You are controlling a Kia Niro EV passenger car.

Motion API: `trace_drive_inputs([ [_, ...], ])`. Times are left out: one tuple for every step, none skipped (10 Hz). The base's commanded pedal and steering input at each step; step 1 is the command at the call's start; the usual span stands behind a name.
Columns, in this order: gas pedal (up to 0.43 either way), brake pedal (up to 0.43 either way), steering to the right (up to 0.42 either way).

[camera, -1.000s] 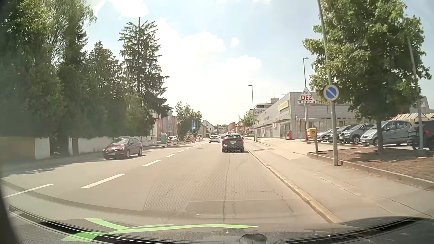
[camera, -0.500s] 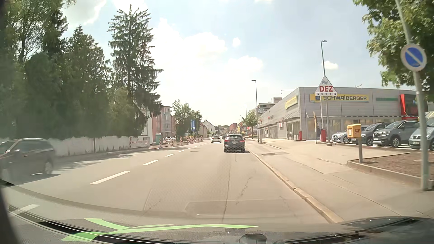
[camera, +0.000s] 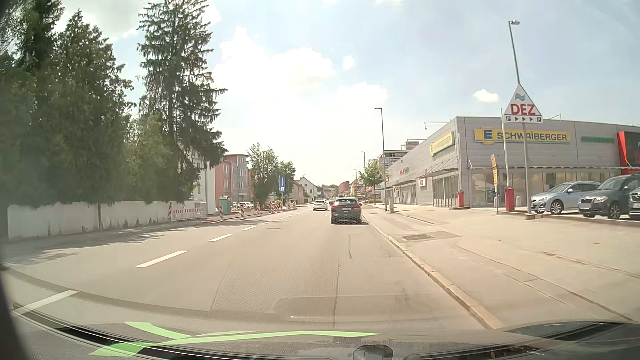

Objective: Follow the waypoints while adhering to traffic rules and regulations

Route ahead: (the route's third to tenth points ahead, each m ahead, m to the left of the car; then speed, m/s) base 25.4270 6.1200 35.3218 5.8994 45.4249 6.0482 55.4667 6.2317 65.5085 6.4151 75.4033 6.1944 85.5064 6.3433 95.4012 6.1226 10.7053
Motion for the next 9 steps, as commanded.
trace_drive_inputs([
  [0.13,0.0,-0.003],
  [0.13,0.0,-0.003],
  [0.15,0.0,-0.003],
  [0.169,0.0,-0.003],
  [0.177,0.0,-0.003],
  [0.177,0.0,-0.003],
  [0.177,0.0,-0.003],
  [0.177,0.0,-0.003],
  [0.177,0.0,-0.003],
])
